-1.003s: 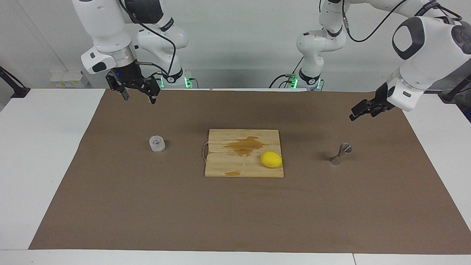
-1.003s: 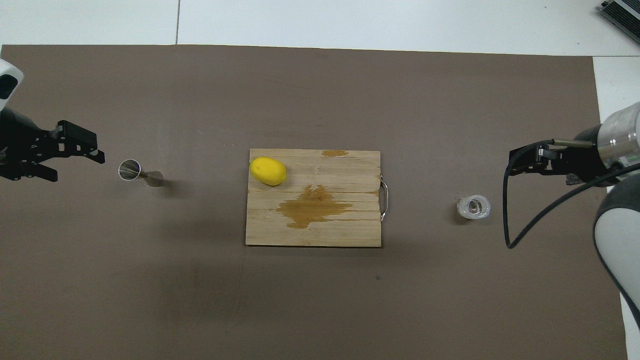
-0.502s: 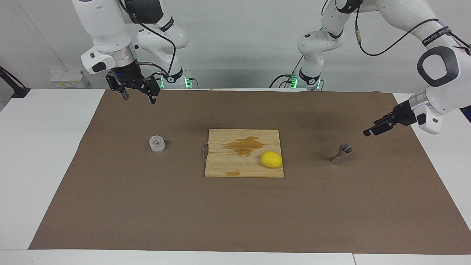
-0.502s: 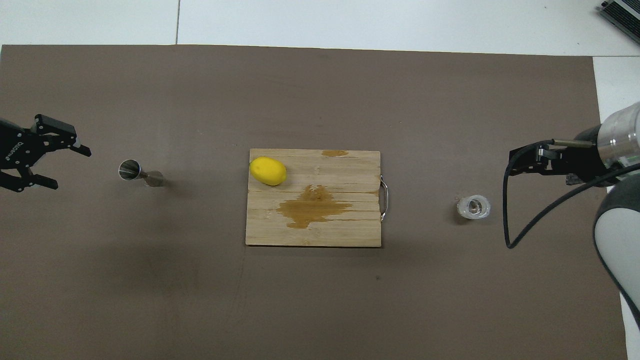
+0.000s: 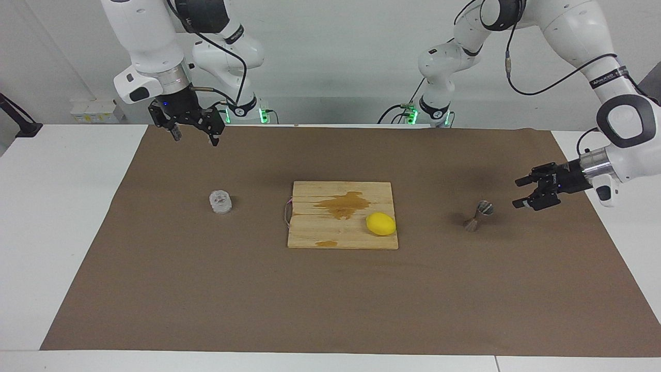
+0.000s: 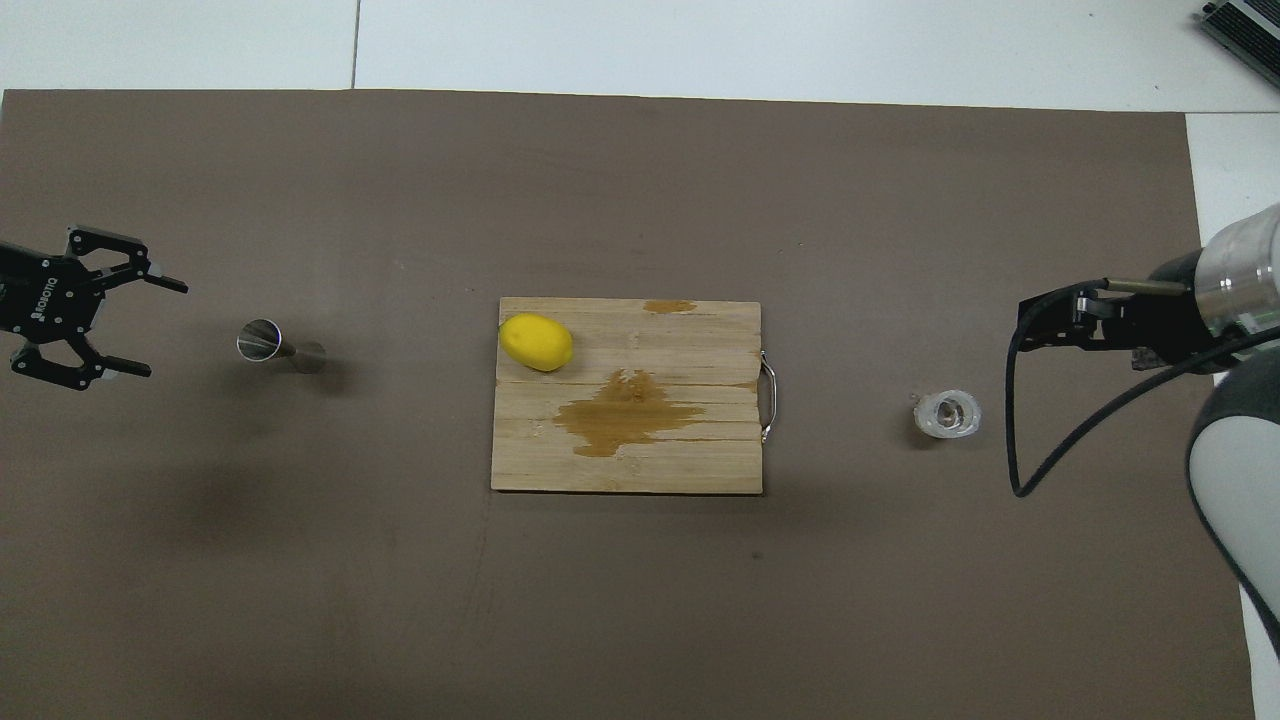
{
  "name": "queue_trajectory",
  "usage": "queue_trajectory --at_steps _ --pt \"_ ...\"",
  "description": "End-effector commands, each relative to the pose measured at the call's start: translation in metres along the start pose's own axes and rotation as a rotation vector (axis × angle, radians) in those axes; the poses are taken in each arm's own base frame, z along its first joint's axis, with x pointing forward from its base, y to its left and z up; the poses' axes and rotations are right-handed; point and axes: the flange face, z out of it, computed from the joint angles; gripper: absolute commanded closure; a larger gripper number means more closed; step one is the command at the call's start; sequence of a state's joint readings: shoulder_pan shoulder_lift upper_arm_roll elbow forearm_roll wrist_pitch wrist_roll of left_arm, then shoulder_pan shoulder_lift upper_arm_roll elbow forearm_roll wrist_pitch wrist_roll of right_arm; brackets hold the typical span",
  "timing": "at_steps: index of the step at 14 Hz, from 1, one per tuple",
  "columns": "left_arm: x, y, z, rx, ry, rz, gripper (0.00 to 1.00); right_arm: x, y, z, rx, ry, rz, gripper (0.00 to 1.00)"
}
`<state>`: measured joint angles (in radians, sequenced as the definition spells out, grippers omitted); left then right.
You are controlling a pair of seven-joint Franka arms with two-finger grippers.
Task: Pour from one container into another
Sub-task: 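Open the left gripper and move it toward the small metal cup, then close the left gripper around the small metal cup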
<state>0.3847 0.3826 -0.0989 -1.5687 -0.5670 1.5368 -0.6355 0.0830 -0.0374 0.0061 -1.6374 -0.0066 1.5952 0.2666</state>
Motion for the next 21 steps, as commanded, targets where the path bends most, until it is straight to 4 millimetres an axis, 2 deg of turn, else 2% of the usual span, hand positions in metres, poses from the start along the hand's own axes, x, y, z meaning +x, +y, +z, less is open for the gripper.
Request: queue_trajectory --at_steps 1,3,7,14,17,21 --pt "0.038 -0.012 0.013 -0.078 -0.072 -0.104 0.00 0.001 0.004 -0.001 0.017 -0.014 -0.011 0.00" --pt "0.055 -0.019 0.021 -0.127 -0.107 -0.181 0.00 0.001 0.004 -0.001 0.017 -0.014 -0.013 0.00" --pt "0.088 -0.041 0.051 -0.227 -0.227 -0.301 0.00 0.001 0.004 -0.001 0.017 -0.014 -0.011 0.00" --pt "0.105 -0.052 0.116 -0.246 -0.378 -0.391 0.00 0.001 0.004 -0.001 0.017 -0.014 -0.011 0.00" --pt "0.103 -0.055 0.132 -0.268 -0.424 -0.419 0.00 0.001 0.004 -0.001 0.017 -0.014 -0.011 0.00" --pt "0.097 -0.051 0.140 -0.302 -0.465 -0.450 0.00 0.001 0.004 -0.001 0.017 -0.014 -0.011 0.00"
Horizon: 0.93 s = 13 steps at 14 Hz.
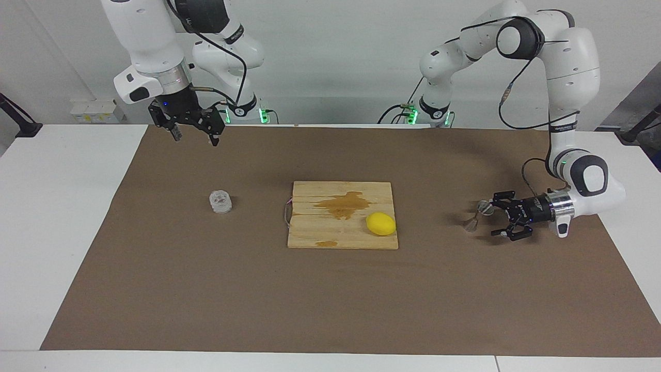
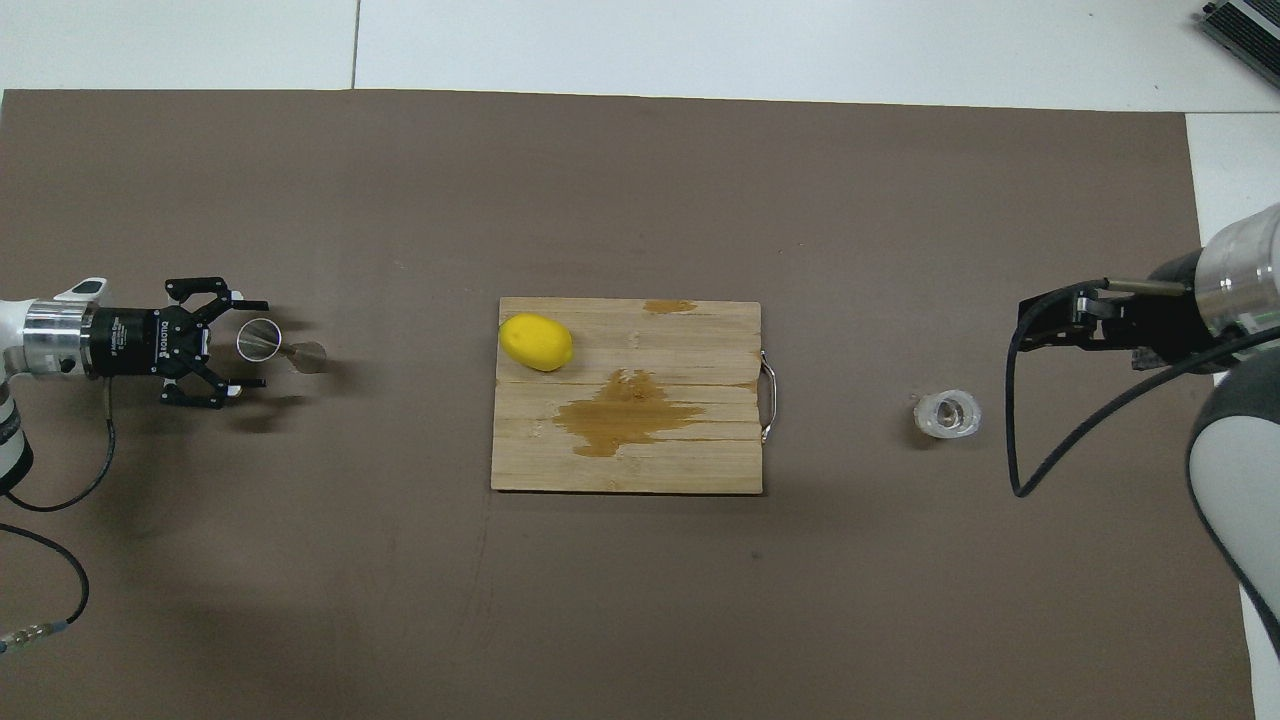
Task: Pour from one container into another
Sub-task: 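Close the left gripper around the small metal cup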
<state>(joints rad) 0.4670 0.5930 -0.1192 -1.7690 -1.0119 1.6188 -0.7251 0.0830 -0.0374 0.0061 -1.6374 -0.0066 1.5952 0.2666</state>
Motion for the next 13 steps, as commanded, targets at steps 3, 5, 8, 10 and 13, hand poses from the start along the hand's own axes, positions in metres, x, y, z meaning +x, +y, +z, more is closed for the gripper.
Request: queue_trajectory --at_steps 3,5,8,10,13 --pt "-0.008 -0.001 0.008 -0.025 -0.019 -0.035 0.00 0.001 0.004 -0.001 0.017 -0.014 -0.013 0.00" --pt "-0.012 0.000 0.012 -0.018 -0.020 -0.035 0.00 0.001 0.004 -0.001 0.017 -0.014 -0.012 0.00" --pt "-0.011 -0.001 0.014 -0.025 -0.033 -0.042 0.00 0.001 0.004 -0.001 0.017 -0.014 -0.012 0.00" --pt "-0.011 -0.001 0.015 -0.025 -0.034 -0.040 0.00 0.001 0.004 -0.001 0.017 -0.014 -0.013 0.00" --pt "-0.010 -0.002 0.018 -0.031 -0.052 -0.046 0.00 0.001 0.004 0.000 0.017 -0.015 -0.011 0.00"
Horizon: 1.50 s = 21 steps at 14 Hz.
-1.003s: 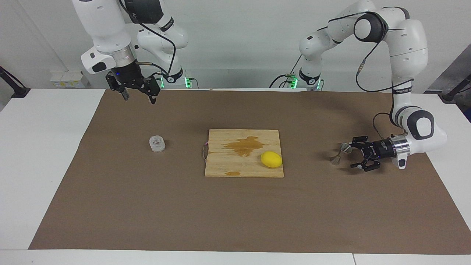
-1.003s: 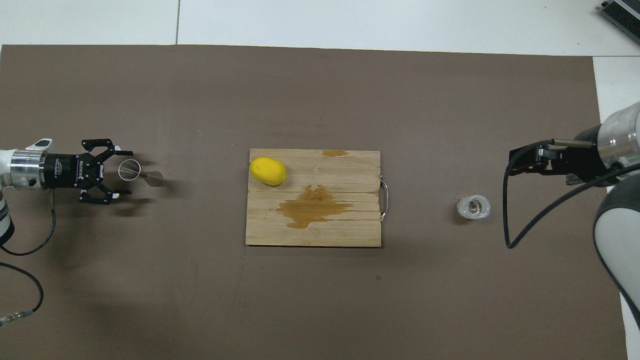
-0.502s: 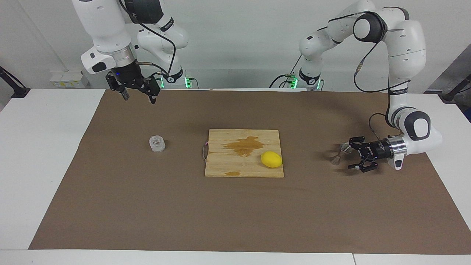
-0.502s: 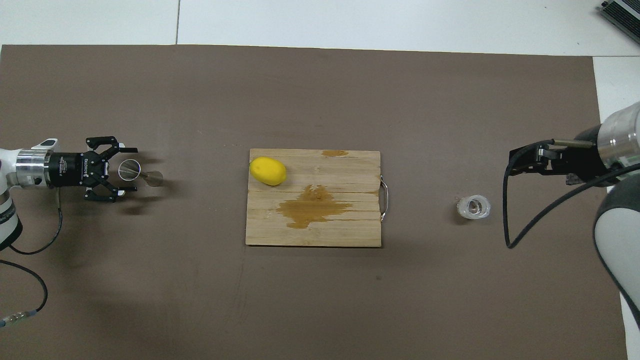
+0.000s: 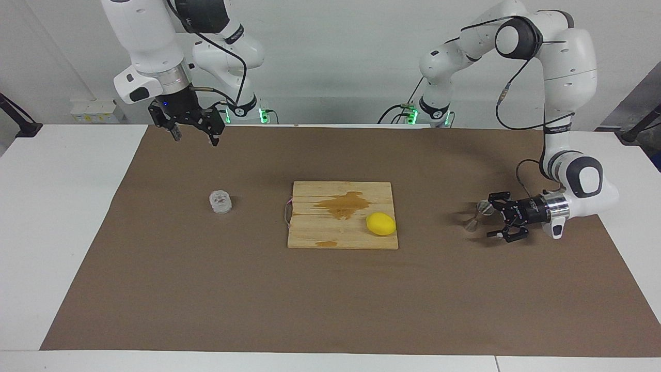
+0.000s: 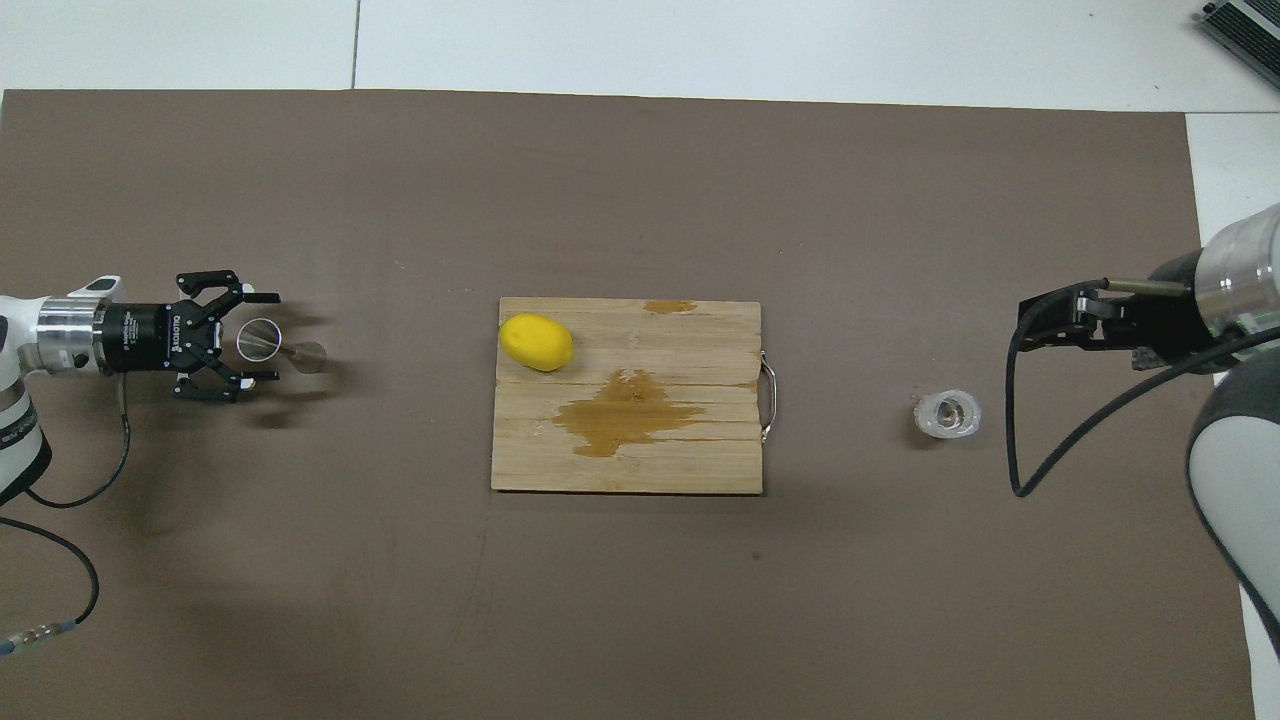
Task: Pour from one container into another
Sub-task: 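Close the left gripper around the small metal cup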
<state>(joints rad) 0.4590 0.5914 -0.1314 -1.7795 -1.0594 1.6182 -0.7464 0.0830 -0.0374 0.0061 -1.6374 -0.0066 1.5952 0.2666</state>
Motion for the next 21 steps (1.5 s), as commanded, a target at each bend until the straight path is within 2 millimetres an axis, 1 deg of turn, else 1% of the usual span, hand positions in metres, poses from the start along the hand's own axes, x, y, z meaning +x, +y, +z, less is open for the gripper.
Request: queue_trajectory --at_steps 1,5,8,11,12,14,15,19,21 --pt "-0.0044 -0.0060 0.0057 -0.014 -0.016 -0.020 0.00 0.0014 0.0043 -0.0012 0.017 -0.014 -0.013 0.00" --pt "-0.0069 -0.0054 0.0102 -0.003 -0.022 -0.012 0.00 0.0014 0.0043 -0.0012 0.017 -0.014 -0.012 0.00" --pt "-0.0057 -0.0079 0.0040 -0.004 -0.033 -0.013 0.00 0.0014 0.0043 -0.0012 0.017 -0.014 -0.012 0.00" --pt "-0.0062 -0.0077 0.0038 -0.002 -0.033 -0.010 0.00 0.0014 0.0044 -0.0005 0.017 -0.015 -0.012 0.00" --pt "-0.0062 -0.0077 0.0038 -0.002 -0.033 -0.010 0.04 0.0014 0.0043 -0.0012 0.017 -0.014 -0.012 0.00" --pt "-0.0063 -0.0082 0.0030 -0.004 -0.033 -0.010 0.16 0.0014 0.0043 -0.0012 0.017 -0.014 -0.012 0.00" --pt "-0.0068 -0.0079 0.0028 -0.003 -0.033 -0.009 0.19 0.0014 0.0043 -0.0012 0.017 -0.014 -0.012 0.00" --pt "-0.0086 -0.0081 0.0020 0.001 -0.039 -0.006 0.22 0.0014 0.0043 -0.0012 0.017 -0.014 -0.012 0.00" --pt "-0.0081 -0.0086 0.0023 0.001 -0.040 -0.008 0.27 0.0014 0.0043 -0.0012 0.017 -0.014 -0.012 0.00"
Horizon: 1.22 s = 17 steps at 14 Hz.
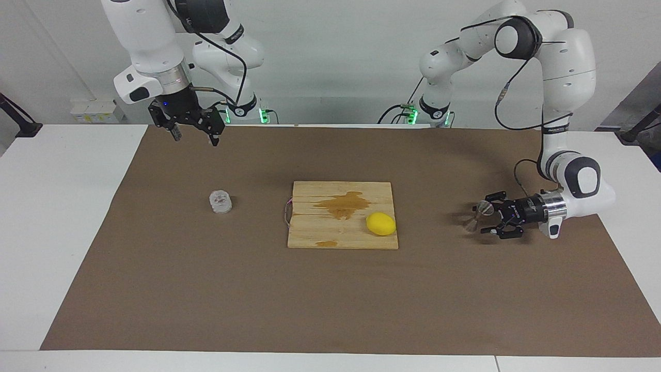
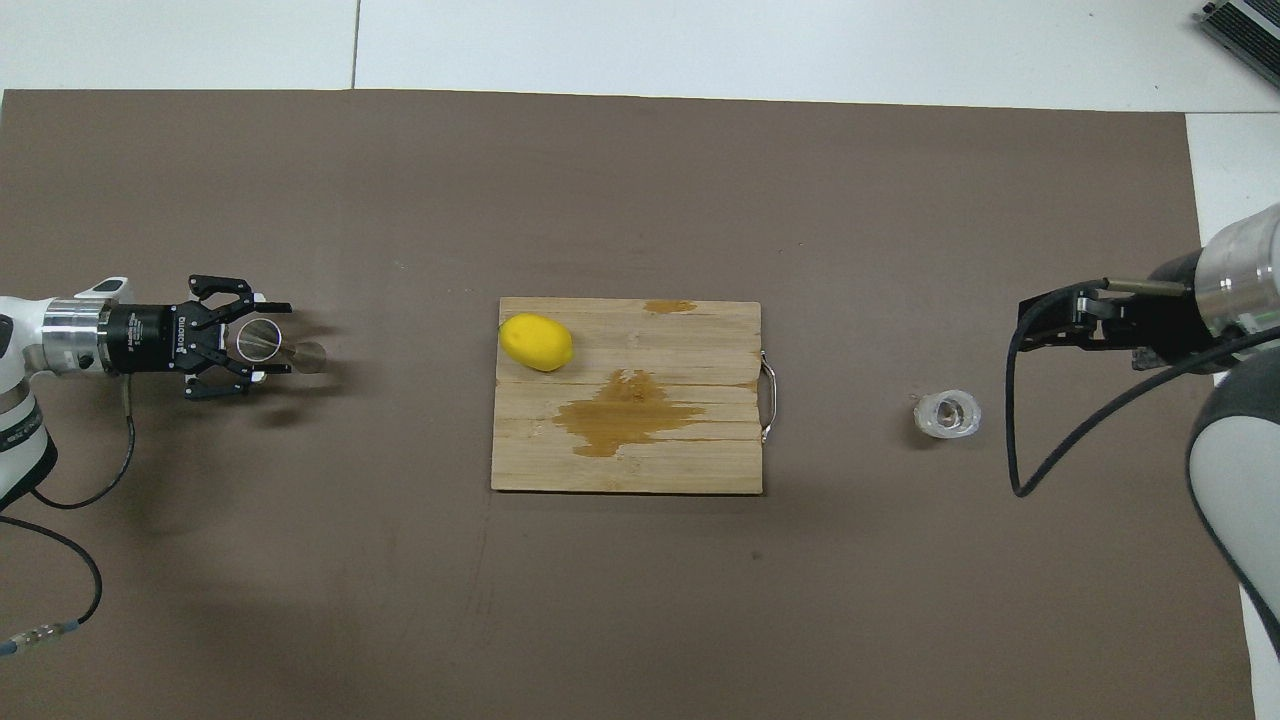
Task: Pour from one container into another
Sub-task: 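Close the left gripper around the small metal cup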
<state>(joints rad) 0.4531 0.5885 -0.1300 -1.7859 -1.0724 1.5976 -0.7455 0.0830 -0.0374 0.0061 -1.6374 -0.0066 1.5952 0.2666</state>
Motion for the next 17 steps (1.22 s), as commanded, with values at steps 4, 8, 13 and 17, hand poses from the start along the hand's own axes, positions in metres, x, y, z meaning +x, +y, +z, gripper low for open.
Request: queue_trajectory --at_steps 4,8,13,17 --pt "-0.0062 -0.0066 -0.0043 -0.012 -0.014 -0.004 0.33 0.0014 0.0043 -0.0012 0.017 -0.014 -0.012 0.00" --pt "-0.0064 -0.0071 -0.0048 -0.010 -0.018 -0.004 0.45 0.0014 0.0043 -0.0012 0.017 -0.014 -0.012 0.00" --pt "-0.0047 -0.0081 -0.0076 -0.014 -0.021 -0.007 0.57 0.0014 0.0043 -0.0012 0.017 -0.014 -0.012 0.00" --pt "-0.0057 -0.0085 -0.0081 -0.010 -0.027 -0.006 0.63 0.0014 0.0043 -0.0012 0.017 -0.014 -0.012 0.00"
